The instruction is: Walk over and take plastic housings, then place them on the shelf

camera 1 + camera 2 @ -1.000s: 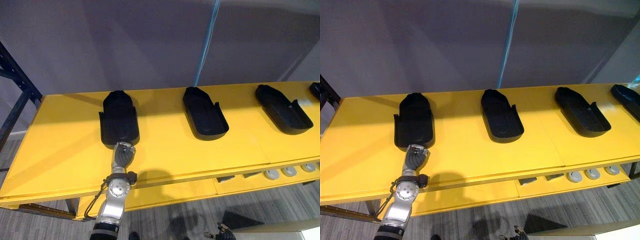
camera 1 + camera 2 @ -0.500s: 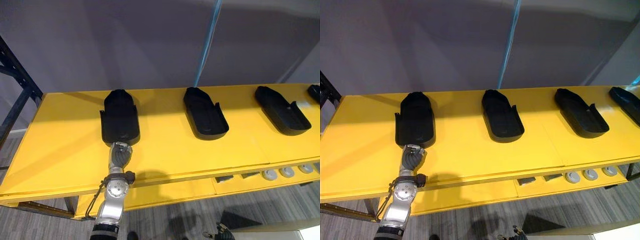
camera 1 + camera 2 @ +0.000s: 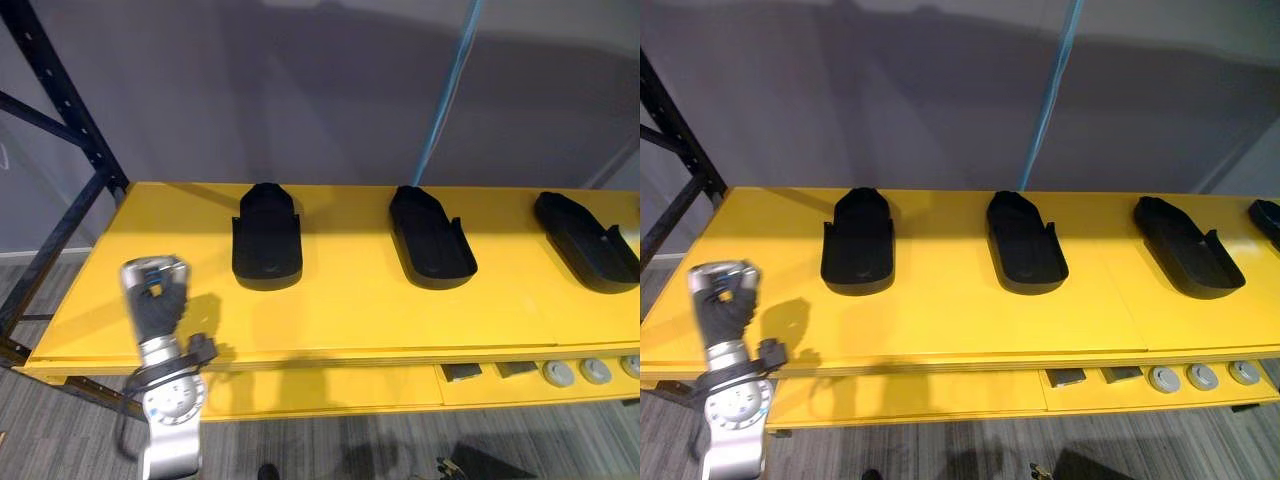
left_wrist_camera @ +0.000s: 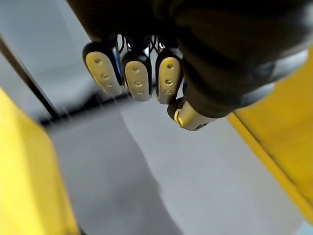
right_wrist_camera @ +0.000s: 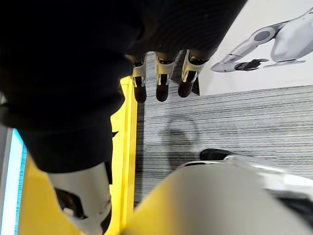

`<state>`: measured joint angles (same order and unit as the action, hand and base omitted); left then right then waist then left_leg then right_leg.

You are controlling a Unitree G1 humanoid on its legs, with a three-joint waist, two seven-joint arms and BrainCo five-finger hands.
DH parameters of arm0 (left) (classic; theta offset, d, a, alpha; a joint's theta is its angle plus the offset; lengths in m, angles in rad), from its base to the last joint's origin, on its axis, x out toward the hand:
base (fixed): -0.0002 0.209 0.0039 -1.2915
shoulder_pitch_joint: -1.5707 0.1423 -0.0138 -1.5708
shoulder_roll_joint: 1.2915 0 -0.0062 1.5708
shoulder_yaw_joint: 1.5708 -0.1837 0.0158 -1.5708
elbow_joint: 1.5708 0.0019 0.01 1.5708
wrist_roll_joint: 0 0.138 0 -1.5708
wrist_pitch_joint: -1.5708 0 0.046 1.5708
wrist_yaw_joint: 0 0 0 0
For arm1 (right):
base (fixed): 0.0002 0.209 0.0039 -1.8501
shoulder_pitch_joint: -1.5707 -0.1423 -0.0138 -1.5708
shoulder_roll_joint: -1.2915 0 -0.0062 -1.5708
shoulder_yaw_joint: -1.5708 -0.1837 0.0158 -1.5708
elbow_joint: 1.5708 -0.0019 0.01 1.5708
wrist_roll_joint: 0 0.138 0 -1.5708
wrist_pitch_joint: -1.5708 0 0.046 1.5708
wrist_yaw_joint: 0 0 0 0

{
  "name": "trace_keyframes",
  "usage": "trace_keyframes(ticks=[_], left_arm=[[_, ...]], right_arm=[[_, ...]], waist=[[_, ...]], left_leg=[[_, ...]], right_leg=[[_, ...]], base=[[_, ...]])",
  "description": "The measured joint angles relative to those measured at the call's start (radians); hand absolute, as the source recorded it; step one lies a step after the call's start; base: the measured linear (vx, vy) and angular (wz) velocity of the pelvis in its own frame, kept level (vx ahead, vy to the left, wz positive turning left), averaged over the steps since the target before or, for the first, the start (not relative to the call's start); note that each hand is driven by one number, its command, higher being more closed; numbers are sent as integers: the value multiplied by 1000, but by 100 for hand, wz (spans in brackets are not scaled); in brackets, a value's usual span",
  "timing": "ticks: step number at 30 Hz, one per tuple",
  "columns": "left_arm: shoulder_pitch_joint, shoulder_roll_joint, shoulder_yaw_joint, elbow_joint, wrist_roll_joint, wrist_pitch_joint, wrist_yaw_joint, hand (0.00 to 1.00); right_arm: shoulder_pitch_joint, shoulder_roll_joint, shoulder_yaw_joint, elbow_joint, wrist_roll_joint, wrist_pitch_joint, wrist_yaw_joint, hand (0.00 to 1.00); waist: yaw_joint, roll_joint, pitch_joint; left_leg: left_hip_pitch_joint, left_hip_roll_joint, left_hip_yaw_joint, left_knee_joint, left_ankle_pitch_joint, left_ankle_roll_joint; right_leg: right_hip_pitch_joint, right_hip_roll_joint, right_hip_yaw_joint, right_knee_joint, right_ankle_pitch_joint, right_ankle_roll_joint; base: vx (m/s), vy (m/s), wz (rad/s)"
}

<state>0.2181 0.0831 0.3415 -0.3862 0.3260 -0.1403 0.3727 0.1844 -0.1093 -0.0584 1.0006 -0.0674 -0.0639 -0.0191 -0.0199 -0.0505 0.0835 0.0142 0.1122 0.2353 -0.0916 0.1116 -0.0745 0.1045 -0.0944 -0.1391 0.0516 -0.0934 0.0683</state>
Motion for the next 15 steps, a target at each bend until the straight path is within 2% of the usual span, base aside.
trace_keyframes(ticks=[3,4,10,11,14,15], left_arm=[[60,-4,69,62,-57,6,14,100],[84,-9,93,102,-70,23,12,100],[185,-67,136,255,-103,80,-52,100],[188,-75,137,332,-110,87,-65,0],[190,-92,132,467,-150,115,-103,0],[188,-96,105,546,-167,120,-138,0]], right_arm=[[9,0,-1,-7,-14,0,1,0],[11,4,-1,-16,-22,1,1,0],[20,40,-17,-132,-44,8,3,0],[10,47,-16,-136,-44,11,3,0],[7,80,7,-167,-44,21,5,0],[-1,98,29,-169,-44,24,12,0]], waist=[[17,-3,-3],[32,-4,-6],[38,-17,-19],[41,-15,-22],[47,-16,-27],[47,-18,-27]], left_leg=[[0,-3,-5,0,1,2],[0,-4,-3,0,1,2],[15,-3,15,6,-8,6],[16,-2,23,18,-20,6],[14,8,48,51,-40,4],[9,12,61,71,-45,5]], right_leg=[[3,-4,-10,7,-3,1],[3,-6,-12,7,-2,2],[13,-20,-16,12,-2,3],[17,-22,-14,14,-2,3],[19,-23,-10,17,-3,3],[18,-25,-11,18,-4,5]], base=[[-25,8,7],[0,0,0],[-2,13,-3],[-13,25,-12],[-24,11,-13],[0,0,0]])
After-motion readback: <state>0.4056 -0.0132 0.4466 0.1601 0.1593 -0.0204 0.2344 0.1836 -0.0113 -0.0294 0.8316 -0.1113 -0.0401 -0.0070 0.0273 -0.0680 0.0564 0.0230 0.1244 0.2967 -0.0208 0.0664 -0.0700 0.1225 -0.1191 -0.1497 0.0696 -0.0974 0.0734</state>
